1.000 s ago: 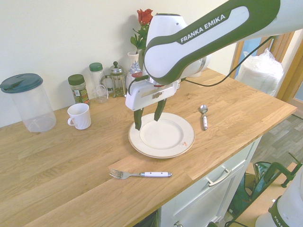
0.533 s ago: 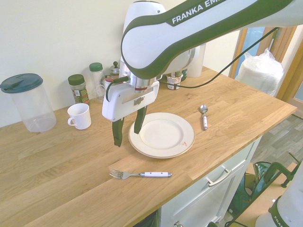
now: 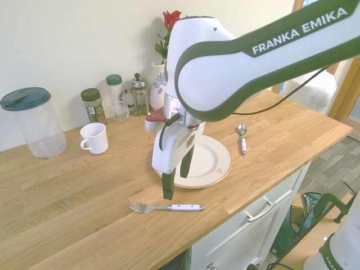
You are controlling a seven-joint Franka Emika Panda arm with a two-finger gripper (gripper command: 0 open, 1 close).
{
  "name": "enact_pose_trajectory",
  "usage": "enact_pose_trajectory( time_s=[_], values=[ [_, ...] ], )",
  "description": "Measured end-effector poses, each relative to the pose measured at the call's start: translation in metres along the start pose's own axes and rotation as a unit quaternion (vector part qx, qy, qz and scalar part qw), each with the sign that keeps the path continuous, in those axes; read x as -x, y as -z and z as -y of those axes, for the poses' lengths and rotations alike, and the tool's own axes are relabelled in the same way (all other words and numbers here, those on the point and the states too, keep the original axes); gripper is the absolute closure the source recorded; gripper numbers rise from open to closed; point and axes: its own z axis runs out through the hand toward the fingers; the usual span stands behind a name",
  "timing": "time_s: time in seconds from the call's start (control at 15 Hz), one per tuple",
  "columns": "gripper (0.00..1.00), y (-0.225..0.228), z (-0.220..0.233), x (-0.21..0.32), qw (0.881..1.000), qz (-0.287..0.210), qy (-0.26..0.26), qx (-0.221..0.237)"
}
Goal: Put the fork into the plate
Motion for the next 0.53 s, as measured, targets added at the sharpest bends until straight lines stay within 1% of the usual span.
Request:
enact_pose_trajectory(
  time_s=[0.13,0.33,0.47,0.53],
  values=[
    [0.00,-0.015,0.004,0.015,1.000,0.003,0.009,0.003],
    [0.00,-0.039,0.000,0.022,1.000,-0.017,0.018,0.012],
    [0.00,-0.046,-0.002,0.021,0.999,-0.030,0.025,0.018],
    [1.00,-0.047,-0.002,0.019,0.999,-0.036,0.029,0.021]
  ],
)
